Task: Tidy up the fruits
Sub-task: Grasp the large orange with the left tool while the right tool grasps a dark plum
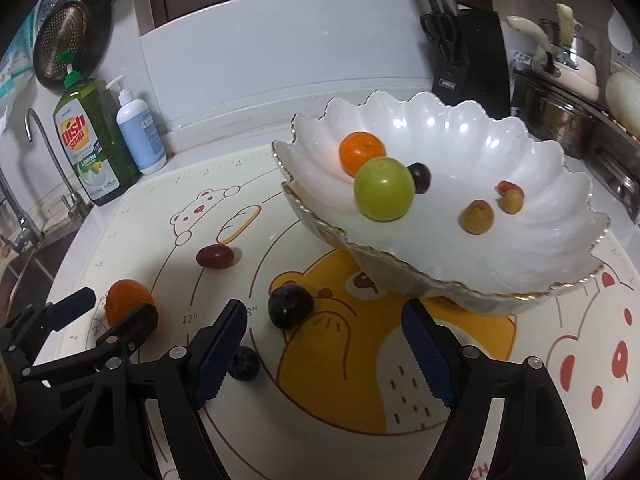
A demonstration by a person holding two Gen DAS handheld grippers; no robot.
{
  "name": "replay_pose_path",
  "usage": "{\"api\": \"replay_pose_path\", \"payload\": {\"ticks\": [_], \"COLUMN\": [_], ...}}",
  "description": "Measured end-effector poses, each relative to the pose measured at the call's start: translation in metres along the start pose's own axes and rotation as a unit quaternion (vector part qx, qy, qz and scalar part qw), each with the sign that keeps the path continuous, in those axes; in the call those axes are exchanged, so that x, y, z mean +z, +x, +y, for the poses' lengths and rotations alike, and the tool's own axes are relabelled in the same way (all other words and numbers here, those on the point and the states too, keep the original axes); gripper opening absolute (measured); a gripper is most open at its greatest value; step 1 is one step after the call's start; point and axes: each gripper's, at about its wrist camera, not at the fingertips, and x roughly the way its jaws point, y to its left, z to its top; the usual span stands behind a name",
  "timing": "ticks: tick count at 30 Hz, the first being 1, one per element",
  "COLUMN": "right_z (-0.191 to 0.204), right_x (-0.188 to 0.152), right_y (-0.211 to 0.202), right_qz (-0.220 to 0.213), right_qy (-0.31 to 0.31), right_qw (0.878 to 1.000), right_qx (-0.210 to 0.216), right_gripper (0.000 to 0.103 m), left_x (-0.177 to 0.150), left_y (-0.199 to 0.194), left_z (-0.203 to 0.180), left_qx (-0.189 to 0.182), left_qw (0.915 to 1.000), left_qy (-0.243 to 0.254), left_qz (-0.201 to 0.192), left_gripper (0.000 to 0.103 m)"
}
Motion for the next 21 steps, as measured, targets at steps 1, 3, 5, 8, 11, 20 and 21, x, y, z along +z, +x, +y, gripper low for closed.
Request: {"api": "replay_pose_path", "payload": {"ticks": [1, 3, 5, 8, 11, 20, 21], "right_z": [0.001, 0.004, 0.006, 0.010, 0.012, 0.015, 0.014], "right_x": [0.000, 0.001, 0.002, 0.003, 0.002, 0.004, 0.004], "right_y": [0.002, 0.007, 0.010, 0.016, 0.021, 0.027, 0.027], "right_qz": [0.003, 0.008, 0.012, 0.019, 0.029, 0.031, 0.031], "right_qy": [-0.001, -0.006, -0.005, -0.006, -0.005, -0.010, -0.009], "right_qw": [1.000, 1.000, 1.000, 1.000, 0.999, 0.999, 0.999], "right_qx": [0.003, 0.004, 0.008, 0.015, 0.022, 0.016, 0.024], "right_gripper": [0.075, 0.070, 0.066, 0.062, 0.055, 0.036, 0.031], "left_x": [0.000, -0.001, -0.002, -0.002, -0.001, 0.000, -0.001], "left_y": [0.001, 0.003, 0.005, 0.009, 0.011, 0.014, 0.014], "left_z": [0.000, 0.000, 0.001, 0.001, 0.002, 0.001, 0.000], "left_qx": [0.000, 0.000, -0.001, -0.004, -0.007, -0.028, -0.030], "left_qw": [1.0000, 1.0000, 1.0000, 0.9999, 0.9999, 0.9995, 0.9995], "left_qy": [0.001, 0.001, 0.001, 0.000, -0.001, -0.002, 0.000], "left_qz": [0.001, 0.002, 0.004, 0.010, 0.011, 0.014, 0.015], "left_gripper": [0.072, 0.072, 0.071, 0.066, 0.062, 0.050, 0.048]}}
